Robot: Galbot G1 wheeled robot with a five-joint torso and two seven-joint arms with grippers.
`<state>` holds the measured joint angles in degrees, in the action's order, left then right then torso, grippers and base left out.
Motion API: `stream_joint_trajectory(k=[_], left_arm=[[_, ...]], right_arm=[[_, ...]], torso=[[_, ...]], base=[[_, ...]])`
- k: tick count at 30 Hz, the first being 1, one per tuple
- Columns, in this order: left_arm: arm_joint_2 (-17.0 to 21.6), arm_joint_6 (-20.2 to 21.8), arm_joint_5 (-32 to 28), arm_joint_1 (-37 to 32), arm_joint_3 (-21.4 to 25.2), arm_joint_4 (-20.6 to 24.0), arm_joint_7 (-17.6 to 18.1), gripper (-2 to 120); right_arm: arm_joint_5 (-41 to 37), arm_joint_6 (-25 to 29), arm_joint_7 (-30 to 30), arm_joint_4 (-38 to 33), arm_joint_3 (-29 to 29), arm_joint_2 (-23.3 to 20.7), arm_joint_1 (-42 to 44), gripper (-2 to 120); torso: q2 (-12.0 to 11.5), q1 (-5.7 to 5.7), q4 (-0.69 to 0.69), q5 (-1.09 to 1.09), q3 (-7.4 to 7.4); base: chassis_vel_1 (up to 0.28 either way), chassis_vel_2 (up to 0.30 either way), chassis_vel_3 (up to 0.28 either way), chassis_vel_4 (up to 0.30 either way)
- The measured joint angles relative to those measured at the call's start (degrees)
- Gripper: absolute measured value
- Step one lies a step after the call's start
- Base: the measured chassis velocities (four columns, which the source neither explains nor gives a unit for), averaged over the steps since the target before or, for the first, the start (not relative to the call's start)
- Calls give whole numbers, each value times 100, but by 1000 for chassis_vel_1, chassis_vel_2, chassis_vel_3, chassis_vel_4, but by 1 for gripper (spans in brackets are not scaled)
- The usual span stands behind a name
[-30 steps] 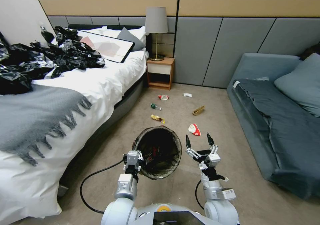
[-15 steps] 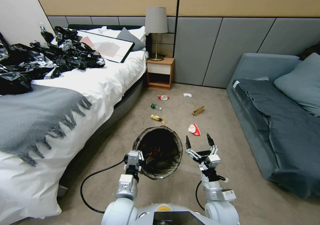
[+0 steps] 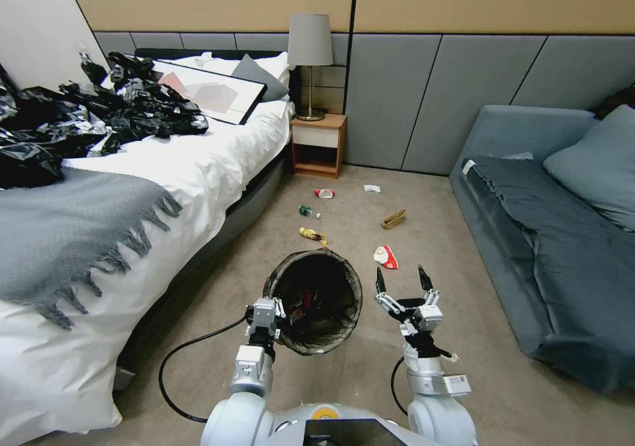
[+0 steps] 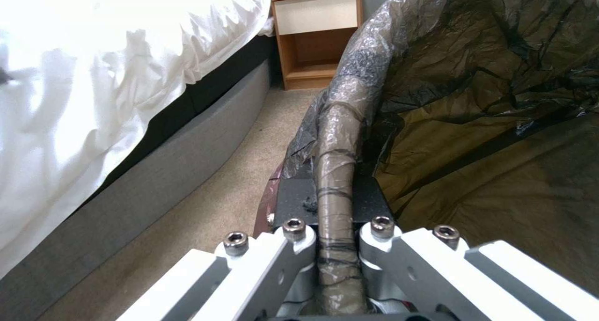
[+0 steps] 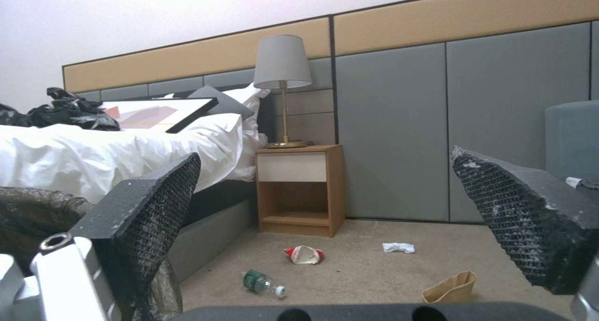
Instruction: Pick up the trash bin, then pick up the garbage from the floor and place it into the trash bin.
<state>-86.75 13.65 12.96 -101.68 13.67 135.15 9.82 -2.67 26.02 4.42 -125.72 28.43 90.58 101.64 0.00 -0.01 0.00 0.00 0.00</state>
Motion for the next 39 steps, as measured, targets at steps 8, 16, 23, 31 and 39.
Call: stream_joint_trajectory(k=[8,16,23,31,39], left_arm=[[-12,-29,20,2,16,-9,-17,1],[-26,-39,31,-7,17,-25,-26,1],[-21,-41,33,-7,31,-28,-26,1],[-6,-44,37,-4,23,-41,-26,1],[1,-49,41,-5,25,-41,-24,1]], right_arm=[[-36,18,2,7,34,1,-13,100],[-58,26,11,49,28,14,-27,100],[-62,35,19,67,32,12,-39,100],[-66,62,33,96,44,9,-35,100],[-65,72,41,118,44,5,-38,100]], torso=[[0,1,0,0,1],[0,1,0,1,1],[0,1,0,-1,1],[0,1,0,1,0],[0,1,1,1,0]], base=[[-158,165,168,-164],[-156,157,153,-152],[-127,130,124,-134],[-136,131,143,-139],[-117,134,123,-127]])
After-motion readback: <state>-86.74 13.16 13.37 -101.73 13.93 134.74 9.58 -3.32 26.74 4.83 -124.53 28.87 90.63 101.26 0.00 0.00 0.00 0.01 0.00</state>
